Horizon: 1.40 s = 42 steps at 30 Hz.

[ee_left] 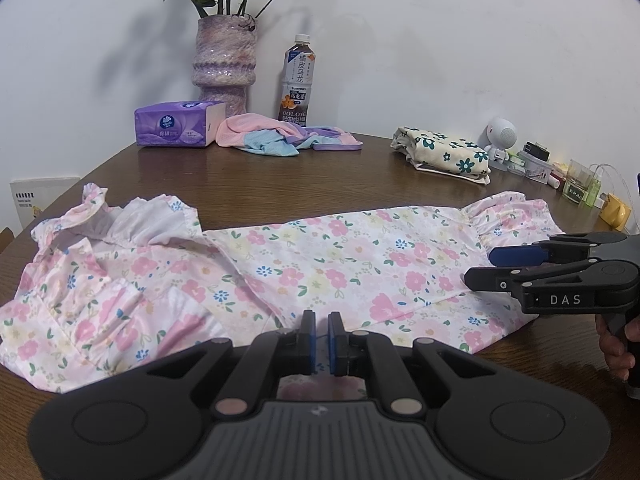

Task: Fold clothes

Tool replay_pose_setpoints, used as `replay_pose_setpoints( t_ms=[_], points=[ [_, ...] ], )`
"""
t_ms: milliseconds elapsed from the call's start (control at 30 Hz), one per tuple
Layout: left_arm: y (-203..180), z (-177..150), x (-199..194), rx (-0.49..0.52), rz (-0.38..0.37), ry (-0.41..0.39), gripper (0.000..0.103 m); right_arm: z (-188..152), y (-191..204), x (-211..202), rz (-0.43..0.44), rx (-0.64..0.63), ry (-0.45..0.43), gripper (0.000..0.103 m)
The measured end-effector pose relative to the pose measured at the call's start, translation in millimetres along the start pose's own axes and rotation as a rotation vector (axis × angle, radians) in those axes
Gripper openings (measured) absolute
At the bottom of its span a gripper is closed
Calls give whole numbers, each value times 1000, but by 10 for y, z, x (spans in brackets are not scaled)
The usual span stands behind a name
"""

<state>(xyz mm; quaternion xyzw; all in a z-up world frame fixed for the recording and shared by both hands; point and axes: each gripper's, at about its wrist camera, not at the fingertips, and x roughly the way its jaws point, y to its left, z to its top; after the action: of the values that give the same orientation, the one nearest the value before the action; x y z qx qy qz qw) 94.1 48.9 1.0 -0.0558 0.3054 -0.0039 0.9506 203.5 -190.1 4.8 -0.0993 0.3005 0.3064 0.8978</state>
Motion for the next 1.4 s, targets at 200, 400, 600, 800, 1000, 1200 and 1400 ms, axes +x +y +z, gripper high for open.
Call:
replay_pose_setpoints(
  t_ms=[200, 400, 600, 800, 1000, 1200, 1400],
  points=[
    [-44, 115, -137, 24, -39, -52, 17, 41, -6, -114, 1, -2, -31, 56],
    [-14, 486, -135, 41, -63, -120, 17, 296, -166, -325, 2, 88, -132, 55],
    [-108, 815, 374, 68, -134, -23, 16, 596, -95, 85, 32, 106, -85, 40],
    [-21, 839, 863, 34, -106, 62, 16, 725, 62, 631, 23, 81, 2, 25],
    [198, 721, 981, -40, -130, 71, 7, 612, 13, 800, -16, 84, 24, 21],
    [259, 695, 951, -71, -131, 56, 4, 501, -319, 655, -77, 141, 5, 21],
    [269, 683, 930, -82, -124, 50, 3, 417, -678, 521, -71, 229, -7, 4]
  ],
)
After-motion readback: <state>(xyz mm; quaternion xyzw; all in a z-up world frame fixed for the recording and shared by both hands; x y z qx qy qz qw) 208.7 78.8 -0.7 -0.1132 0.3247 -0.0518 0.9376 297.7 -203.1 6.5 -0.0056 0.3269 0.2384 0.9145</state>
